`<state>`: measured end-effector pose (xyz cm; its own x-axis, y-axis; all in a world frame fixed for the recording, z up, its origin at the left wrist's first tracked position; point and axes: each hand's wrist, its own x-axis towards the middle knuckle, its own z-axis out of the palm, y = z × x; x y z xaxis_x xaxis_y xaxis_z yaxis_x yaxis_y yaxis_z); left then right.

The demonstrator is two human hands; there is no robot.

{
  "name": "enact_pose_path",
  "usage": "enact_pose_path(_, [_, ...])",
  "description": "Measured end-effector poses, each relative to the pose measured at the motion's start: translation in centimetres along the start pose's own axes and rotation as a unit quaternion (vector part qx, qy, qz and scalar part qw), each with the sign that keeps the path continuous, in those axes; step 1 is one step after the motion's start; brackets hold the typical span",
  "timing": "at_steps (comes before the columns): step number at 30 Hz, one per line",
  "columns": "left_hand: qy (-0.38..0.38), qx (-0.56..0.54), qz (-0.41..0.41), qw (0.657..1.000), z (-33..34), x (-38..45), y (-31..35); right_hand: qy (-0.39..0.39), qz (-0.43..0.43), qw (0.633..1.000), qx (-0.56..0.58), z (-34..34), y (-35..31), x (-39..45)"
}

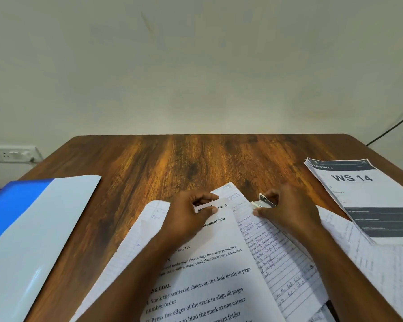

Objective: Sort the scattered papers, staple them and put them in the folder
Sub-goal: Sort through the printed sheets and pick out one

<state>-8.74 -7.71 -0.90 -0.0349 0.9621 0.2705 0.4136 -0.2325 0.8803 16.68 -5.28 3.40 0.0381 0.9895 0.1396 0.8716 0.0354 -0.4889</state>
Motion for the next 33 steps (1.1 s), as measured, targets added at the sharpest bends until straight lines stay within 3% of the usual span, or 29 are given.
enact_pose_path(4, [0.005, -0.003, -0.003, 1.0, 0.0, -0.2, 0.4, -0.021, 0.044, 0.998, -0.043, 0.0, 0.2, 0.1])
enact_pose_path(7, [0.011, -0.016, -0.007, 1.0, 0.0, -0.1, 0.3, 0.015, 0.045, 0.996, -0.071, 0.1, -0.3, -0.3])
enact_pose_path(10, [0.025, -0.025, -0.003, 0.999, -0.2, 0.0, 0.2, 0.064, -0.024, 0.997, 0.031, 0.1, -1.7, -1.0])
enact_pose_path(11, [0.027, -0.031, -0.002, 0.999, -0.2, 0.1, 0.2, 0.041, -0.045, 0.994, 0.092, 0.0, -2.4, -1.3])
enact_pose_path(13, [0.033, -0.039, 0.004, 0.999, -0.3, 0.1, 0.3, -0.083, -0.051, 0.979, 0.181, -0.2, -3.7, -2.2])
enact_pose_path(16, [0.054, -0.044, 0.003, 0.998, -0.7, 0.2, 0.4, -0.25, -0.066, 0.943, 0.21, 0.2, -4.2, -3.1])
enact_pose_path(21, [0.133, -0.058, -0.01, 0.989, -1.6, 0.6, 0.4, -0.371, -0.089, 0.901, 0.206, -1.8, -2.8, -2.7])
enact_pose_path(25, [0.204, -0.125, -0.042, 0.97, -2.6, 1.0, 0.6, -0.331, -0.104, 0.896, 0.275, -1.5, -1.9, -1.9])
enact_pose_path(33, [0.208, -0.14, -0.112, 0.962, -4.3, 1.1, 0.1, -0.153, -0.058, 0.918, 0.361, -1.3, 0.2, 0.2])
